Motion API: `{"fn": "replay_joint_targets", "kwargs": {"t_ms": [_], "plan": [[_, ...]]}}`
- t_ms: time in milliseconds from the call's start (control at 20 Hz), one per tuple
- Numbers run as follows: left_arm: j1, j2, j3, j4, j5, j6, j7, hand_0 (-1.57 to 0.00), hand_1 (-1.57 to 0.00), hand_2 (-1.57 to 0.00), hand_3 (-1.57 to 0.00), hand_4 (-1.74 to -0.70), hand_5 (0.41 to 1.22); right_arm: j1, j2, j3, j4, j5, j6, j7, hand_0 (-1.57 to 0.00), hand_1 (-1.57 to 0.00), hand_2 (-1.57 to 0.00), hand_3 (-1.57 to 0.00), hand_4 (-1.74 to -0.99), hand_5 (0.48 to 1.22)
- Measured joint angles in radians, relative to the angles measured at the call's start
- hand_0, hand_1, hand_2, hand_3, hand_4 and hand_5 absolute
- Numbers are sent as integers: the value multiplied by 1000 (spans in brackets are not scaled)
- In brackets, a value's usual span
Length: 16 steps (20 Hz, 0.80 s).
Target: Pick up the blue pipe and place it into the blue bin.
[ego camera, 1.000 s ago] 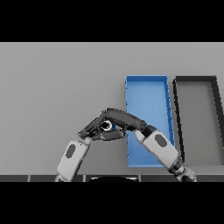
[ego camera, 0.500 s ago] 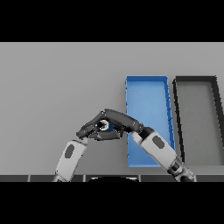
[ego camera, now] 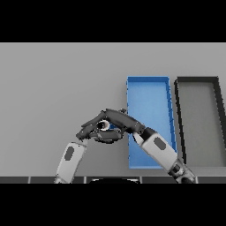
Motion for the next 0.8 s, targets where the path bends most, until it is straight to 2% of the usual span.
{"fn": "replay_joint_targets", "kwargs": {"t_ms": [100, 150, 200, 350, 450, 600, 650, 800], "plan": [[-19, -5, 2, 5, -13, 14, 31, -40, -37, -35, -32, -938, 495, -4, 1, -15, 8, -12, -3, -4, -1571, -1571, -1571, -1570, -1741, 1220], [-5, -1, -6, 5, -19, 14, 8, -32, -29, -28, -25, -928, 484, 3, 11, -25, 12, -46, 0, 14, -1571, -1571, -1571, -1570, -1741, 1220], [-5, -2, -5, 10, -20, 15, 21, -25, -23, -22, -20, -922, 482, -4, 28, -36, -2, -90, -12, 27, -1571, -1571, -1571, -1570, -1741, 1221], [-4, -1, -9, 15, -25, 15, 15, -12, -11, -11, -10, -909, 464, -59, 46, -86, -35, -191, -65, 110, -1571, -1571, -1571, -1571, -1741, 1221], [-1, -1, -14, 18, -29, 15, 24, -8, -7, -7, -6, -907, 450, -144, 45, -143, -23, -269, -97, 168, -1571, -1571, -1571, -1571, -1741, 1221], [4, 5, -13, 12, -23, 5, 28, -3, -3, -3, -3, -906, 437, -288, 4, -229, -4, -383, -101, 154, -1571, -1571, -1571, -1571, -1741, 1221], [4, -1, -16, 8, -18, 0, 50, -3, -2, -2, -2, -905, 435, -335, -15, -271, 31, -412, -106, 140, -1571, -1571, -1571, -1571, -1741, 1221], [1, -2, -10, -3, -18, 7, 75, -1, -1, -1, 0, -898, 430, -451, -84, -352, 96, -361, -198, 111, -1571, -1571, -1571, -1571, -1741, 1221]]}}
